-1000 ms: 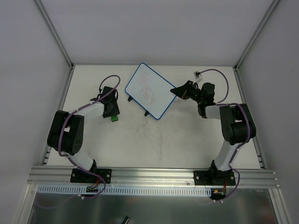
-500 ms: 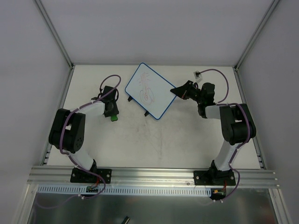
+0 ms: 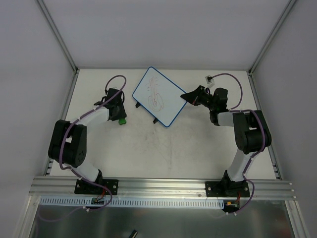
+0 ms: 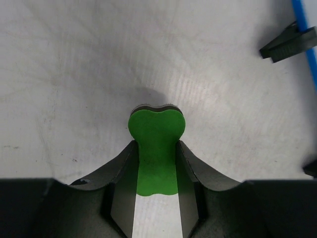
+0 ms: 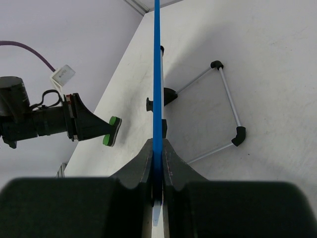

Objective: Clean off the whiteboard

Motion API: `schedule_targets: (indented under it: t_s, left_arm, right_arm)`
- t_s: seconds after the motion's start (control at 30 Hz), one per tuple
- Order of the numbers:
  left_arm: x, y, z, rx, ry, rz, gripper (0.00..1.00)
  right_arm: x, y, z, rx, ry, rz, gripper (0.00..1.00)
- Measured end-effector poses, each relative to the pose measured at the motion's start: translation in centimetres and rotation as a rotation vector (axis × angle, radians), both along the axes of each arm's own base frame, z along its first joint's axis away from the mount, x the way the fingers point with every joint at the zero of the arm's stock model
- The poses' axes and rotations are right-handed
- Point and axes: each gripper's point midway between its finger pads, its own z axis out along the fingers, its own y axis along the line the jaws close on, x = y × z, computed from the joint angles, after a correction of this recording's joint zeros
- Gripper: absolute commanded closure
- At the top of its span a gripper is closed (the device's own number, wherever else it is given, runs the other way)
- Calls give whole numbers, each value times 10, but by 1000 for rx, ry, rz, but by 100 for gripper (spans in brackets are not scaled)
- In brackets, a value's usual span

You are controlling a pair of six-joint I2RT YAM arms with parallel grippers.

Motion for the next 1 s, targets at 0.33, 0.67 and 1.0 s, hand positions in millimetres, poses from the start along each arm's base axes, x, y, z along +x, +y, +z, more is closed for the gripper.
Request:
schedule_targets:
  t_s: [0.33,0.67,1.0]
  left_arm:
    - [51,-28,100,-131,-253,-52,100]
    - [111,-64,143,-230,-387,-106,100]
    - [167,-97,125,-301,-433,-169,100]
  right_arm:
    - [0,0,0,0,0,0,100]
    - [0,0,0,1,-2,1,100]
    - [0,0,1,1,-3,1,100]
